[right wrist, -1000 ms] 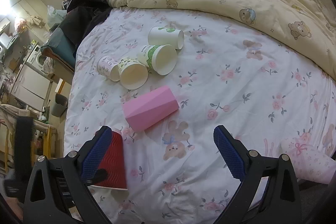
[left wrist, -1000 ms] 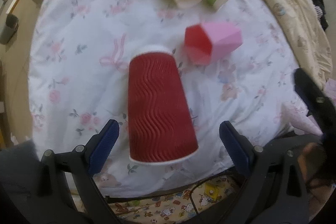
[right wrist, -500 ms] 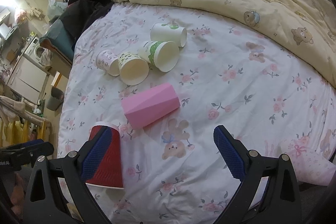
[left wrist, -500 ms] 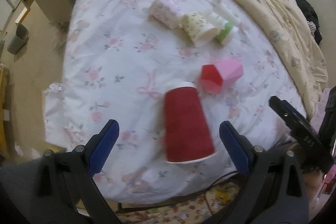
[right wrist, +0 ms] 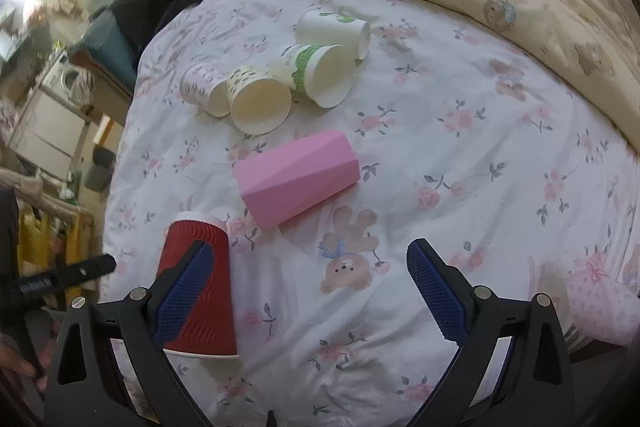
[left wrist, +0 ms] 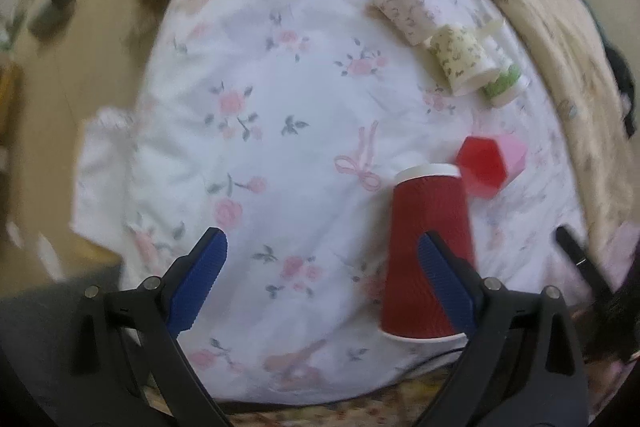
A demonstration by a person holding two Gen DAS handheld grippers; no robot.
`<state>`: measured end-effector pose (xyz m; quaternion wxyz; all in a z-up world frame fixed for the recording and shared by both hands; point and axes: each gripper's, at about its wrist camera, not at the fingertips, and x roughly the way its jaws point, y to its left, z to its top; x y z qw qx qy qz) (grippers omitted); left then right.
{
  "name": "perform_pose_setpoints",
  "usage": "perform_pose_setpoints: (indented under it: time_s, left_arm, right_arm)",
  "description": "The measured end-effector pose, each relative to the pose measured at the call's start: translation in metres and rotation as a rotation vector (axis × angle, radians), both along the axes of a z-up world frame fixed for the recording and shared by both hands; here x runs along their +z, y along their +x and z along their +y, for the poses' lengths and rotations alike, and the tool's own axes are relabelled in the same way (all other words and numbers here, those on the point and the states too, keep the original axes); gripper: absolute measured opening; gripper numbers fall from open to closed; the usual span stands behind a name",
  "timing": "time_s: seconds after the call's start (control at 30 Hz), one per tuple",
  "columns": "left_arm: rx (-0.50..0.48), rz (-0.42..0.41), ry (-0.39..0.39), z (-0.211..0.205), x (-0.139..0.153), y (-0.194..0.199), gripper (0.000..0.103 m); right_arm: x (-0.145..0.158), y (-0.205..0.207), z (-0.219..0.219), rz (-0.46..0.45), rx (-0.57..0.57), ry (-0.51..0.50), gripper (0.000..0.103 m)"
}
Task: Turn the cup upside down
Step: 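Close the right gripper on the red cup while the left gripper releases it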
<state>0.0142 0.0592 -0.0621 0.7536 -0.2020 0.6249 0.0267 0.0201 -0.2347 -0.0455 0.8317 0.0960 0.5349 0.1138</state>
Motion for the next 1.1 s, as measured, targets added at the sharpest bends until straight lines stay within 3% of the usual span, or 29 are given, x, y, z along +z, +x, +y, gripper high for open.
perform_pose_setpoints:
  time_s: [0.1,0.27,0.5,0.67,0.73,0.93,1.1]
  left_arm:
    - [0.011,-0.020,0.032,0.005,0.007,0.000,0.095]
    - [0.082,0.000,0.077,0.019,0.006,-0.002,0.095]
    - [0.140,0.004,0.068,0.035,0.005,-0.006,0.095]
    - [0.131,-0.001,0.077,0.038,0.004,-0.008,0.095]
    - [0.138,0.006,0.067,0.040,0.002,-0.009,0.095]
    - [0.128,-0.002,0.066,0.036,0.004,-0.008,0.095]
    - [0.115,-0.009,0.068,0.032,0.005,-0.007,0.095]
  right_arm:
    - [-0.001,0.003,0.016,0.030,0.055,0.020,0.099]
    - [-0.013,0.021,0.046,0.163,0.118,0.066,0.099]
    - [-0.036,0.041,0.098,0.368,0.186,0.114,0.099]
    - [-0.064,0.050,0.123,0.465,0.212,0.076,0.099]
    - [-0.077,0.052,0.129,0.503,0.219,0.078,0.091]
    - [-0.099,0.053,0.137,0.541,0.219,0.069,0.074]
    - [-0.080,0.049,0.132,0.481,0.250,0.083,0.071]
